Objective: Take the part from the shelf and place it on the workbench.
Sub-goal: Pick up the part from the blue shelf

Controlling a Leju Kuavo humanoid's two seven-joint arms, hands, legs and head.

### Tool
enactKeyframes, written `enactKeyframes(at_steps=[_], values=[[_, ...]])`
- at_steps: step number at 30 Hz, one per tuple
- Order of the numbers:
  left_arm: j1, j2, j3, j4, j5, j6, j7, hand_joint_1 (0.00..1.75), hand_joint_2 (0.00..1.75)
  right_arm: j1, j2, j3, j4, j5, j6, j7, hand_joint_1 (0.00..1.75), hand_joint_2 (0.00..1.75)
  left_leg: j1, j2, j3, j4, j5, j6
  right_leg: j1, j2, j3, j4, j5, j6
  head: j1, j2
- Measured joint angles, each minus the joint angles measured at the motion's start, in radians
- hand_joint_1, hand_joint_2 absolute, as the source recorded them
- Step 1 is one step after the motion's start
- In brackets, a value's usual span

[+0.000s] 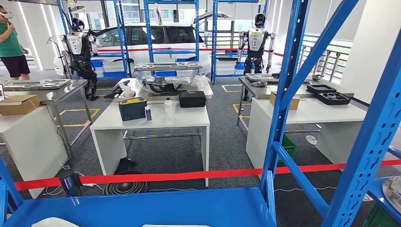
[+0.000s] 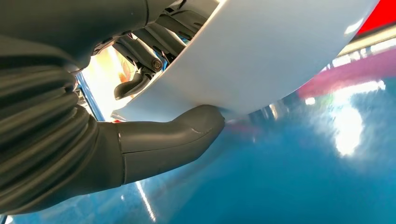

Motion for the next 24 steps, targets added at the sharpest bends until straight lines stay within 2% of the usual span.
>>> enactKeyframes(at_steps=[2, 4, 7, 9, 11, 19, 24], values=[[0.005, -0.007, 0.012, -0.002, 0.037, 0.017, -0.028, 1.75, 1.75, 0.0, 0.0, 0.0, 0.0, -0.001, 0.0, 0.001, 0.0, 0.0, 0.0, 0.0, 0.0, 0.0, 0.0, 0.0, 0.0, 0.0, 0.0, 0.0, 0.0, 0.0, 0.0, 0.0], [0.011, -0.022, 0.046, -0.013, 0.153, 0.005, -0.1, 1.75, 1.75, 0.0, 0.0, 0.0, 0.0, -0.003, 0.0, 0.003, 0.0, 0.0, 0.0, 0.0, 0.0, 0.0, 0.0, 0.0, 0.0, 0.0, 0.0, 0.0, 0.0, 0.0, 0.0, 0.0], [0.022, -0.057, 0.135, -0.067, 0.416, -0.068, -0.237, 1.75, 1.75, 0.0, 0.0, 0.0, 0.0, -0.005, 0.0, 0.006, 0.0, 0.0, 0.0, 0.0, 0.0, 0.0, 0.0, 0.0, -0.001, 0.0, 0.0, 0.0, 0.0, 0.0, 0.0, 0.0], [0.047, -0.079, 0.19, -0.153, 0.574, -0.133, -0.286, 1.75, 1.75, 0.0, 0.0, 0.0, 0.0, -0.006, 0.0, 0.005, 0.0, 0.0, -0.001, 0.0, 0.0, 0.0, 0.0, 0.0, -0.001, 0.0, 0.0, 0.0, 0.0, 0.0, 0.0, 0.0], [0.09, -0.094, 0.221, -0.27, 0.682, -0.183, -0.3, 1.75, 1.75, 0.001, -0.001, 0.0, 0.0, -0.005, 0.0, 0.004, 0.0, 0.0, -0.001, 0.001, 0.001, 0.0, 0.0, 0.0, -0.001, 0.0, 0.0, 0.0, 0.0, 0.0, 0.0, 0.0], [0.234, -0.122, 0.254, -0.641, 0.903, -0.277, -0.341, 1.75, 1.75, 0.007, -0.005, 0.0, 0.0, -0.001, 0.0, -0.014, 0.0, 0.0, -0.001, 0.0, 0.0, 0.0, -0.001, 0.0, -0.001, 0.0, 0.0, 0.0, 0.0, 0.001, 0.0, 0.0], [0.302, -0.127, 0.267, -0.815, 1.107, -0.41, -0.361, 1.75, 1.75, 0.009, -0.009, 0.0, 0.0, 0.002, 0.0, -0.017, 0.0, 0.0, -0.001, 0.0, 0.0, 0.0, -0.001, 0.0, -0.001, 0.0, 0.0, 0.0, -0.001, 0.001, 0.0, 0.0]])
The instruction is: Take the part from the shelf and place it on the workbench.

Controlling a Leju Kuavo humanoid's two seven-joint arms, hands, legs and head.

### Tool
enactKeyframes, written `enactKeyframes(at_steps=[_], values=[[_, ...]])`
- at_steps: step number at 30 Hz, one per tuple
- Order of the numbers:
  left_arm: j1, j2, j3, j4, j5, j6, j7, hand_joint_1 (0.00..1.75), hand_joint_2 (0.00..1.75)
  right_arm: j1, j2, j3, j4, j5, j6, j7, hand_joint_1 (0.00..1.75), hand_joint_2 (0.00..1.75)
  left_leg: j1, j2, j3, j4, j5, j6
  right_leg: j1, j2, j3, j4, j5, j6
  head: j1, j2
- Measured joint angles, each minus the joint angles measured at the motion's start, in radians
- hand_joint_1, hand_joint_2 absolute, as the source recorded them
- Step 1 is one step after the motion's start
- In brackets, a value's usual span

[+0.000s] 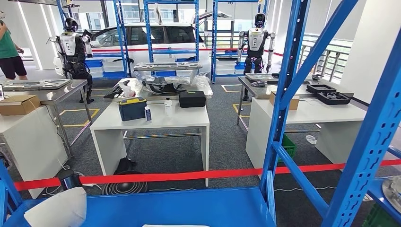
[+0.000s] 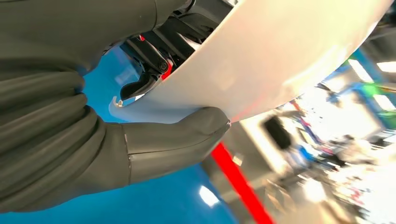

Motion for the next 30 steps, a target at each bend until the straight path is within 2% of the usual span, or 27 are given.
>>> enactKeyframes(at_steps=[7, 12, 14, 16, 18, 19, 20, 21, 23, 25, 26, 28, 29, 30], values=[[0.099, -0.009, 0.037, -0.204, 0.308, -0.347, -0.019, 1.75, 1.75, 0.005, 0.0, 0.0, 0.0, 0.006, 0.0, -0.001, 0.0, 0.0, -0.004, 0.0, 0.0, 0.003, -0.005, 0.004, -0.004, 0.0, 0.002, -0.002, -0.001, 0.003, 0.0, 0.0], [0.139, -0.016, 0.057, -0.286, 0.385, -0.444, -0.011, 1.75, 1.75, 0.005, 0.0, 0.0, 0.0, 0.009, 0.0, -0.002, 0.0, 0.0, -0.01, 0.0, 0.0, 0.008, -0.012, 0.015, -0.01, -0.001, 0.006, -0.004, -0.005, 0.015, 0.0, 0.0], [0.148, -0.018, 0.063, -0.305, 0.43, -0.502, -0.002, 1.75, 1.75, 0.005, 0.0, 0.0, 0.0, 0.009, 0.0, -0.003, 0.0, 0.0, -0.007, 0.001, 0.005, 0.0, -0.009, 0.022, -0.011, -0.002, 0.008, 0.002, -0.012, 0.021, 0.0, 0.0], [0.154, -0.023, 0.067, -0.32, 0.461, -0.542, 0.005, 1.75, 1.75, 0.005, -0.001, 0.0, 0.0, 0.01, 0.0, -0.003, 0.0, 0.0, -0.003, 0.004, 0.011, -0.008, -0.003, 0.028, -0.008, -0.004, -0.014, 0.059, -0.053, 0.022, 0.0, 0.0], [0.164, -0.031, 0.069, -0.332, 0.482, -0.571, 0.015, 1.75, 1.75, 0.005, -0.001, 0.0, 0.0, 0.01, 0.0, -0.003, 0.0, 0.0, -0.004, 0.007, 0.01, -0.008, -0.002, 0.032, -0.004, -0.006, -0.068, 0.177, -0.119, 0.019, 0.001, 0.0], [0.173, -0.036, 0.071, -0.339, 0.494, -0.589, 0.023, 1.75, 1.75, 0.006, -0.001, 0.0, 0.0, 0.011, 0.0, -0.003, 0.0, 0.0, -0.005, 0.008, 0.008, -0.007, -0.002, 0.033, -0.003, -0.006, -0.094, 0.23, -0.141, 0.017, 0.001, 0.0], [0.185, -0.041, 0.073, -0.346, 0.508, -0.607, 0.03, 1.75, 1.75, 0.007, -0.001, 0.0, 0.0, 0.011, 0.0, -0.003, 0.0, 0.0, -0.007, 0.009, 0.006, -0.005, -0.002, 0.033, -0.002, -0.006, -0.107, 0.258, -0.143, 0.015, 0.0, 0.0], [0.197, -0.046, 0.075, -0.354, 0.52, -0.625, 0.037, 1.75, 1.75, 0.008, -0.001, 0.0, 0.0, 0.012, 0.0, -0.003, 0.0, 0.0, -0.007, 0.01, 0.004, -0.002, -0.002, 0.033, -0.001, -0.006, -0.102, 0.25, -0.127, 0.013, 0.0, 0.0], [0.221, -0.053, 0.083, -0.368, 0.541, -0.651, 0.043, 1.75, 1.75, 0.009, -0.001, 0.0, 0.0, 0.012, 0.0, -0.003, 0.0, 0.0, -0.006, 0.01, -0.002, 0.007, -0.002, 0.03, 0.0, -0.007, -0.046, 0.143, -0.067, 0.007, 0.0, 0.0], [0.241, -0.054, 0.092, -0.378, 0.558, -0.669, 0.042, 1.75, 1.75, 0.008, -0.001, 0.0, 0.0, 0.012, 0.0, -0.003, 0.0, 0.0, -0.008, 0.009, -0.007, 0.017, -0.001, 0.021, 0.004, -0.008, -0.001, 0.055, -0.027, 0.0, 0.0, 0.0], [0.249, -0.054, 0.097, -0.381, 0.566, -0.677, 0.04, 1.75, 1.75, 0.008, -0.001, 0.0, 0.0, 0.012, 0.0, -0.003, 0.0, 0.0, -0.008, 0.008, -0.01, 0.02, 0.001, 0.014, 0.006, -0.008, 0.005, 0.039, -0.022, -0.005, 0.0, 0.0], [0.261, -0.054, 0.104, -0.386, 0.577, -0.687, 0.038, 1.75, 1.75, 0.008, -0.001, 0.0, 0.0, 0.013, 0.0, -0.004, 0.0, 0.0, -0.007, 0.006, -0.013, 0.021, 0.009, -0.001, 0.008, -0.008, -0.004, 0.038, -0.015, -0.017, 0.0, 0.0], [0.268, -0.054, 0.107, -0.389, 0.578, -0.688, 0.037, 1.75, 1.75, 0.008, -0.001, 0.0, 0.0, 0.015, 0.0, -0.004, 0.0, 0.0, -0.005, 0.006, -0.018, 0.024, 0.006, -0.009, 0.008, -0.009, -0.008, 0.033, -0.01, -0.025, 0.0, 0.0], [0.277, -0.055, 0.11, -0.395, 0.577, -0.687, 0.038, 1.75, 1.75, 0.008, -0.001, 0.0, 0.0, 0.017, 0.0, -0.005, 0.0, 0.0, -0.003, 0.006, -0.025, 0.036, -0.012, -0.016, 0.007, -0.011, -0.014, 0.031, -0.002, -0.033, 0.0, 0.0]])
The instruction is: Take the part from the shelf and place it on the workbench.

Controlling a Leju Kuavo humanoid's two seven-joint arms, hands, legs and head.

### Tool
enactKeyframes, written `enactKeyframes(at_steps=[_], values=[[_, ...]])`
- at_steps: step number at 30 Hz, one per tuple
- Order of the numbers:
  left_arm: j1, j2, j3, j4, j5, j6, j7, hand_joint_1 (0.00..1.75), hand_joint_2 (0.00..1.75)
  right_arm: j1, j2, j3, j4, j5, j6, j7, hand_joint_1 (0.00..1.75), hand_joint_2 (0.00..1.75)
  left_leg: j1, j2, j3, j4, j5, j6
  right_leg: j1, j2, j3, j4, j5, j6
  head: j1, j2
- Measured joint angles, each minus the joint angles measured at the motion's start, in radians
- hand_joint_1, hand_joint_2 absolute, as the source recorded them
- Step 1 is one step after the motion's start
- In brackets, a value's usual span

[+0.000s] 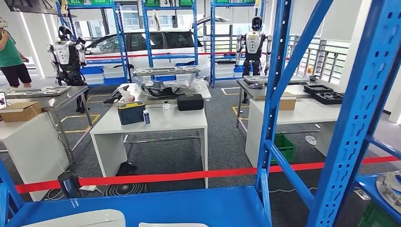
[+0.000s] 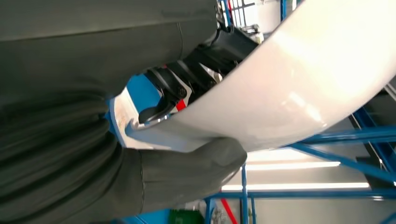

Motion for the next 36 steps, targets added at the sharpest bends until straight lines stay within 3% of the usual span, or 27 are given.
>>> enactKeyframes(at_steps=[2, 4, 5, 6, 7, 9, 11, 12, 14, 15, 17, 19, 20, 21, 22, 24, 26, 27, 29, 30, 31, 34, 35, 36], values=[[0.025, -0.001, 0.009, -0.019, -0.006, 0.007, 0.001, 1.75, 1.75, 0.001, -0.001, 0.0, 0.0, 0.006, 0.0, -0.004, 0.0, 0.0, 0.005, 0.001, -0.026, 0.079, -0.083, -0.011, -0.001, -0.003, -0.017, -0.004, 0.017, -0.012, 0.0, 0.0], [0.052, -0.002, 0.017, -0.04, -0.009, 0.012, 0.002, 1.75, 1.75, 0.003, -0.003, 0.0, 0.0, 0.01, 0.0, -0.01, 0.0, 0.0, 0.01, 0.001, -0.05, 0.196, -0.165, -0.019, 0.0, -0.003, -0.038, -0.003, 0.033, -0.014, -0.001, 0.0], [0.063, -0.002, 0.02, -0.047, -0.01, 0.013, 0.002, 1.75, 1.75, 0.004, -0.004, 0.0, 0.0, 0.011, 0.0, -0.011, 0.0, 0.0, 0.012, 0.001, -0.05, 0.233, -0.177, -0.022, 0.0, -0.004, -0.05, -0.002, 0.041, -0.013, 0.0, 0.0], [0.071, -0.003, 0.023, -0.053, -0.012, 0.013, 0.002, 1.75, 1.75, 0.005, -0.006, 0.0, 0.0, 0.012, 0.0, -0.012, 0.0, 0.0, 0.015, 0.002, -0.036, 0.241, -0.169, -0.024, 0.001, -0.005, -0.063, -0.001, 0.049, -0.011, 0.0, 0.0], [0.077, -0.003, 0.024, -0.058, -0.013, 0.013, 0.002, 1.75, 1.75, 0.005, -0.006, 0.0, 0.0, 0.013, 0.0, -0.013, 0.0, 0.0, 0.017, 0.002, -0.006, 0.215, -0.146, -0.025, 0.001, -0.006, -0.074, 0.001, 0.058, -0.008, 0.0, 0.0], [0.083, -0.004, 0.025, -0.068, -0.016, 0.013, 0.002, 1.75, 1.75, 0.005, -0.007, 0.0, 0.0, 0.013, 0.0, -0.013, 0.0, 0.0, 0.022, 0.002, 0.096, 0.086, -0.112, -0.025, 0.001, -0.007, -0.091, 0.004, 0.073, 0.0, 0.0, 0.0], [0.084, -0.005, 0.026, -0.078, -0.017, 0.013, 0.001, 1.75, 1.75, 0.005, -0.008, 0.0, 0.0, 0.013, 0.0, -0.013, 0.0, 0.0, 0.019, 0.0, 0.172, -0.026, -0.113, -0.019, 0.002, -0.007, -0.098, 0.005, 0.088, 0.012, 0.0, 0.0], [0.086, -0.005, 0.027, -0.081, -0.017, 0.013, 0.0, 1.75, 1.75, 0.004, -0.009, 0.0, 0.0, 0.013, 0.0, -0.013, 0.0, 0.0, 0.015, -0.001, 0.182, -0.049, -0.118, -0.013, 0.002, -0.007, -0.099, 0.004, 0.095, 0.019, 0.0, 0.0], [0.088, -0.006, 0.03, -0.085, -0.017, 0.013, 0.0, 1.75, 1.75, 0.005, -0.009, 0.0, 0.0, 0.013, 0.0, -0.013, 0.0, 0.0, 0.01, 0.002, 0.171, -0.055, -0.108, 0.006, -0.003, -0.006, -0.102, 0.005, 0.104, 0.031, 0.0, 0.0], [0.088, -0.006, 0.031, -0.087, -0.017, 0.013, 0.0, 1.75, 1.75, 0.005, -0.009, 0.0, 0.001, 0.013, 0.0, -0.013, 0.0, 0.0, 0.009, 0.004, 0.164, -0.055, -0.1, 0.016, -0.005, -0.005, -0.108, 0.015, 0.09, 0.036, 0.001, 0.0], [0.089, -0.007, 0.033, -0.09, -0.017, 0.013, 0.0, 1.75, 1.75, 0.007, -0.008, 0.0, 0.002, 0.013, 0.002, -0.012, 0.0, 0.0, 0.008, 0.009, 0.145, -0.057, -0.081, 0.036, -0.007, -0.004, -0.131, 0.081, 0.014, 0.039, 0.001, 0.0], [0.095, -0.008, 0.034, -0.092, -0.018, 0.013, -0.001, 1.75, 1.75, 0.006, -0.008, 0.0, 0.003, 0.013, 0.003, -0.011, 0.0, 0.0, 0.004, 0.012, 0.121, -0.055, -0.062, 0.044, -0.003, -0.004, -0.157, 0.199, -0.077, 0.039, 0.002, 0.0], [0.1, -0.009, 0.034, -0.092, -0.019, 0.013, -0.001, 1.75, 1.75, 0.006, -0.008, 0.0, 0.003, 0.013, 0.003, -0.01, 0.0, 0.0, 0.002, 0.013, 0.108, -0.053, -0.052, 0.045, -0.001, -0.004, -0.161, 0.247, -0.093, 0.038, 0.002, 0.0], [0.104, -0.009, 0.034, -0.093, -0.019, 0.013, -0.001, 1.75, 1.75, 0.006, -0.008, 0.0, 0.003, 0.013, 0.003, -0.008, 0.0, 0.0, 0.0, 0.014, 0.092, -0.049, -0.042, 0.045, 0.002, -0.004, -0.154, 0.272, -0.084, 0.036, 0.002, 0.0], [0.107, -0.01, 0.034, -0.095, -0.02, 0.012, -0.001, 1.75, 1.75, 0.006, -0.008, 0.0, 0.003, 0.013, 0.003, -0.007, 0.0, 0.0, -0.002, 0.014, 0.076, -0.043, -0.032, 0.045, 0.004, -0.004, -0.132, 0.264, -0.058, 0.032, 0.002, 0.0], [0.11, -0.01, 0.034, -0.1, -0.022, 0.011, -0.001, 1.75, 1.75, 0.004, -0.008, 0.0, 0.003, 0.013, 0.003, -0.004, 0.0, 0.0, -0.003, 0.013, 0.043, -0.029, -0.016, 0.04, 0.009, -0.004, -0.045, 0.16, -0.016, 0.022, 0.003, 0.0], [0.113, -0.011, 0.035, -0.106, -0.025, 0.011, 0.0, 1.75, 1.75, 0.001, -0.009, 0.0, 0.003, 0.013, 0.003, -0.002, 0.0, 0.0, -0.004, 0.014, 0.023, -0.016, -0.004, 0.031, 0.016, -0.003, 0.039, 0.033, -0.029, 0.011, 0.003, 0.0], [0.115, -0.011, 0.035, -0.11, -0.027, 0.011, 0.0, 1.75, 1.75, 0.0, -0.009, 0.0, 0.003, 0.013, 0.003, -0.003, 0.0, 0.0, -0.004, 0.015, 0.019, -0.014, 0.003, 0.025, 0.019, -0.003, 0.058, -0.003, -0.042, 0.007, 0.002, 0.0], [0.116, -0.013, 0.035, -0.117, -0.036, 0.011, 0.004, 1.75, 1.75, 0.0, -0.009, 0.0, 0.003, 0.013, 0.003, -0.005, 0.0, 0.0, -0.002, 0.016, 0.015, -0.013, 0.016, 0.014, 0.02, -0.003, 0.056, -0.019, -0.036, -0.003, 0.002, 0.0], [0.118, -0.014, 0.035, -0.121, -0.039, 0.011, 0.006, 1.75, 1.75, 0.001, -0.009, 0.0, 0.004, 0.013, 0.003, -0.006, 0.0, 0.0, -0.001, 0.014, 0.01, -0.008, 0.008, 0.008, 0.018, -0.005, 0.049, -0.021, -0.027, -0.009, 0.002, 0.0], [0.119, -0.014, 0.035, -0.123, -0.041, 0.011, 0.008, 1.75, 1.75, 0.001, -0.009, 0.0, 0.004, 0.013, 0.003, -0.008, 0.0, 0.0, 0.0, 0.012, 0.002, 0.011, -0.018, 0.003, 0.016, -0.008, 0.039, -0.023, -0.016, -0.015, 0.002, 0.0], [0.121, -0.016, 0.036, -0.125, -0.043, 0.011, 0.012, 1.75, 1.75, 0.0, -0.009, 0.0, 0.004, 0.014, 0.003, -0.012, 0.0, 0.0, 0.007, 0.008, -0.03, 0.154, -0.157, -0.013, 0.015, -0.014, -0.001, -0.024, 0.017, -0.025, 0.002, 0.0], [0.122, -0.017, 0.036, -0.125, -0.045, 0.011, 0.014, 1.75, 1.75, 0.0, -0.009, 0.0, 0.004, 0.015, 0.003, -0.012, 0.0, 0.0, 0.01, 0.008, -0.034, 0.205, -0.178, -0.016, 0.015, -0.015, -0.017, -0.023, 0.03, -0.025, 0.002, 0.0], [0.122, -0.018, 0.036, -0.125, -0.046, 0.011, 0.015, 1.75, 1.75, 0.0, -0.009, 0.0, 0.004, 0.015, 0.003, -0.012, 0.0, 0.0, 0.013, 0.009, -0.029, 0.237, -0.173, -0.019, 0.015, -0.016, -0.034, -0.022, 0.042, -0.023, 0.002, 0.0]])
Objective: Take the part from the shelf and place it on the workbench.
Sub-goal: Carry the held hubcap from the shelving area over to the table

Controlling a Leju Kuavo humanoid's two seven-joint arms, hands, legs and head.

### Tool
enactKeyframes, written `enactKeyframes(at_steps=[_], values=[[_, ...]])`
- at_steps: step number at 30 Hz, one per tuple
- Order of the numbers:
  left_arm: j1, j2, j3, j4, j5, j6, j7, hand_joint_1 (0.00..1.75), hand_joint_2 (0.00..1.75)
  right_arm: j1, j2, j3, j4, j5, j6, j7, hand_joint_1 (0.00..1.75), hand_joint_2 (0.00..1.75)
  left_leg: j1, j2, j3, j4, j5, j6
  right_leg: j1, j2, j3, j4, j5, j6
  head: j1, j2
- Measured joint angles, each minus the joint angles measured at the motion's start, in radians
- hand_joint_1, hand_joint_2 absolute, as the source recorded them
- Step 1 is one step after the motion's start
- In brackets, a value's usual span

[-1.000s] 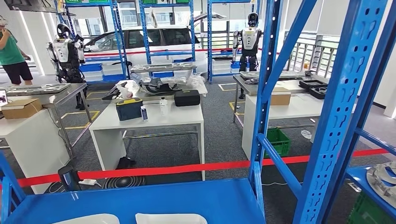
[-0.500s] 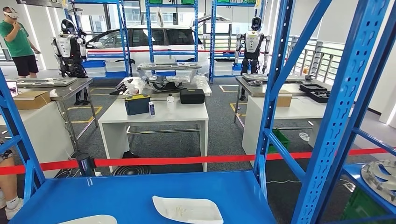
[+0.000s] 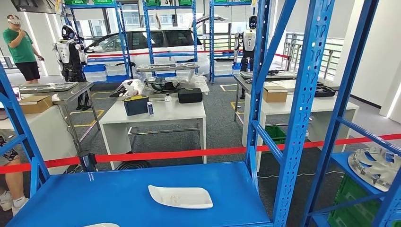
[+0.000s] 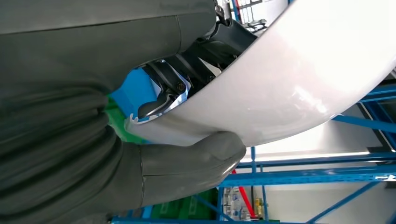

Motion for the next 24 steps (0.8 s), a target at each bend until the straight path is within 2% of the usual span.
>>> enactKeyframes(at_steps=[1, 2, 3, 4, 5, 6, 7, 8, 9, 10, 11, 13, 14, 15, 16, 17, 18, 19, 20, 21, 22, 24], values=[[0.0, -0.001, 0.0, 0.0, -0.002, 0.0, 0.001, 1.75, 1.75, 0.0, 0.0, 0.0, 0.0, 0.0, 0.0, 0.001, 0.0, 0.0, 0.003, 0.0, 0.017, 0.005, 0.026, -0.002, 0.0, -0.001, -0.018, 0.002, 0.013, 0.002, 0.0, 0.0], [0.0, -0.002, 0.0, 0.0, -0.004, 0.0, 0.003, 1.75, 1.75, 0.0, 0.0, 0.0, 0.0, 0.0, 0.0, 0.002, 0.0, 0.0, 0.005, 0.0, 0.049, -0.021, 0.059, -0.003, -0.001, -0.002, -0.036, 0.004, 0.026, 0.006, 0.0, 0.0], [-0.001, -0.003, 0.0, 0.0, -0.005, 0.0, 0.005, 1.75, 1.75, -0.001, 0.0, 0.0, 0.0, 0.0, 0.0, 0.004, 0.0, 0.0, 0.007, 0.0, 0.096, -0.076, 0.08, -0.004, -0.001, -0.002, -0.052, 0.008, 0.038, 0.01, 0.0, 0.0], [-0.003, -0.005, -0.001, -0.001, -0.006, 0.0, 0.007, 1.75, 1.75, -0.001, 0.0, 0.0, 0.0, 0.0, 0.0, 0.007, 0.0, 0.0, 0.007, -0.001, 0.154, -0.154, 0.079, -0.003, -0.001, -0.001, -0.065, 0.013, 0.048, 0.015, 0.0, 0.0], [-0.005, -0.006, -0.001, -0.002, -0.007, -0.001, 0.008, 1.75, 1.75, -0.001, 0.0, 0.0, 0.0, -0.001, 0.0, 0.01, 0.0, 0.0, 0.005, -0.002, 0.201, -0.223, 0.066, 0.002, -0.001, -0.001, -0.072, 0.016, 0.058, 0.02, 0.0, 0.0], [-0.008, -0.007, -0.001, -0.003, -0.007, -0.001, 0.01, 1.75, 1.75, -0.001, 0.001, 0.0, 0.0, -0.001, 0.0, 0.013, 0.0, 0.0, 0.002, -0.003, 0.231, -0.273, 0.049, 0.008, -0.002, -0.001, -0.077, 0.018, 0.067, 0.026, 0.0, 0.0], [-0.01, -0.008, -0.002, -0.003, -0.007, -0.002, 0.011, 1.75, 1.75, -0.001, 0.001, 0.0, 0.0, -0.002, 0.0, 0.015, 0.0, 0.0, -0.004, -0.003, 0.243, -0.3, 0.04, 0.016, -0.004, -0.001, -0.079, 0.017, 0.077, 0.032, 0.001, 0.0], [-0.011, -0.009, -0.002, -0.003, -0.007, -0.003, 0.013, 1.75, 1.75, 0.0, 0.002, 0.0, 0.0, -0.004, 0.0, 0.016, 0.0, 0.0, -0.006, -0.002, 0.236, -0.303, 0.044, 0.028, -0.006, 0.0, -0.08, 0.015, 0.086, 0.039, 0.001, 0.0], [-0.013, -0.01, -0.002, -0.003, -0.007, -0.003, 0.014, 1.75, 1.75, 0.001, 0.003, 0.0, 0.0, -0.005, 0.0, 0.016, 0.0, 0.0, -0.007, 0.001, 0.228, -0.303, 0.053, 0.038, -0.009, 0.001, -0.084, 0.018, 0.084, 0.045, 0.001, 0.0], [-0.014, -0.012, -0.002, -0.002, -0.007, -0.004, 0.016, 1.75, 1.75, 0.001, 0.005, 0.0, 0.001, -0.006, 0.001, 0.016, 0.0, 0.0, -0.008, 0.004, 0.219, -0.304, 0.064, 0.049, -0.011, 0.003, -0.091, 0.034, 0.063, 0.05, 0.001, 0.0], [-0.016, -0.014, -0.002, -0.002, -0.007, -0.005, 0.018, 1.75, 1.75, 0.002, 0.006, 0.0, 0.002, -0.007, 0.003, 0.015, 0.0, 0.0, -0.007, 0.006, 0.207, -0.305, 0.076, 0.059, -0.012, 0.005, -0.102, 0.066, 0.022, 0.053, 0.001, 0.0], [-0.017, -0.017, -0.002, -0.001, -0.007, -0.008, 0.021, 1.75, 1.75, 0.002, 0.009, 0.0, 0.003, -0.008, 0.007, 0.015, 0.0, 0.0, -0.01, 0.008, 0.177, -0.304, 0.1, 0.069, -0.012, 0.007, -0.128, 0.18, -0.086, 0.054, 0.002, 0.0], [-0.017, -0.019, -0.002, 0.0, -0.007, -0.009, 0.022, 1.75, 1.75, 0.001, 0.009, 0.0, 0.003, -0.008, 0.008, 0.015, 0.0, 0.0, -0.012, 0.009, 0.161, -0.303, 0.113, 0.071, -0.012, 0.008, -0.136, 0.241, -0.116, 0.053, 0.002, 0.0], [-0.017, -0.021, -0.002, 0.001, -0.007, -0.01, 0.024, 1.75, 1.75, 0.001, 0.009, 0.0, 0.003, -0.008, 0.008, 0.015, 0.0, 0.0, -0.014, 0.01, 0.144, -0.3, 0.126, 0.071, -0.011, 0.008, -0.136, 0.286, -0.118, 0.052, 0.002, 0.0], [-0.017, -0.022, -0.002, 0.003, -0.006, -0.011, 0.024, 1.75, 1.75, 0.001, 0.009, 0.0, 0.003, -0.008, 0.008, 0.015, 0.0, 0.0, -0.016, 0.01, 0.126, -0.295, 0.138, 0.07, -0.01, 0.008, -0.125, 0.305, -0.095, 0.049, 0.002, 0.0], [-0.017, -0.023, -0.002, 0.003, -0.006, -0.011, 0.025, 1.75, 1.75, 0.001, 0.009, 0.0, 0.003, -0.008, 0.008, 0.015, 0.0, 0.0, -0.017, 0.01, 0.106, -0.289, 0.15, 0.069, -0.008, 0.009, -0.098, 0.291, -0.061, 0.046, 0.002, 0.0], [-0.017, -0.024, -0.002, 0.004, -0.006, -0.011, 0.025, 1.75, 1.75, 0.001, 0.009, 0.0, 0.003, -0.008, 0.008, 0.015, 0.0, 0.0, -0.017, 0.01, 0.086, -0.281, 0.16, 0.067, -0.006, 0.009, -0.054, 0.244, -0.035, 0.041, 0.002, 0.0], [-0.017, -0.024, -0.002, 0.004, -0.006, -0.011, 0.025, 1.75, 1.75, 0.0, 0.009, 0.0, 0.003, -0.008, 0.008, 0.015, 0.0, 0.0, -0.018, 0.009, 0.067, -0.272, 0.169, 0.063, -0.003, 0.009, 0.002, 0.171, -0.033, 0.037, 0.003, 0.0], [-0.017, -0.024, -0.002, 0.004, -0.006, -0.011, 0.026, 1.75, 1.75, -0.002, 0.009, 0.0, 0.003, -0.008, 0.008, 0.015, 0.0, 0.0, -0.019, 0.01, 0.053, -0.264, 0.176, 0.059, 0.0, 0.009, 0.055, 0.094, -0.049, 0.033, 0.002, 0.0], [-0.017, -0.025, -0.002, 0.004, -0.006, -0.012, 0.026, 1.75, 1.75, -0.003, 0.009, 0.0, 0.003, -0.008, 0.008, 0.015, 0.0, 0.0, -0.019, 0.01, 0.046, -0.259, 0.184, 0.054, 0.003, 0.01, 0.093, 0.034, -0.07, 0.03, 0.002, 0.0], [-0.019, -0.025, -0.002, 0.004, -0.005, -0.013, 0.026, 1.75, 1.75, -0.004, 0.01, 0.0, 0.003, -0.008, 0.008, 0.015, 0.0, 0.0, -0.019, 0.012, 0.042, -0.257, 0.192, 0.048, 0.006, 0.01, 0.111, -0.001, -0.086, 0.028, 0.002, 0.0], [-0.021, -0.026, -0.002, 0.006, -0.005, -0.015, 0.027, 1.75, 1.75, -0.003, 0.011, 0.0, 0.003, -0.008, 0.008, 0.015, 0.0, 0.0, -0.016, 0.011, 0.038, -0.256, 0.203, 0.037, 0.005, 0.009, 0.103, -0.013, -0.075, 0.02, 0.002, 0.0]])
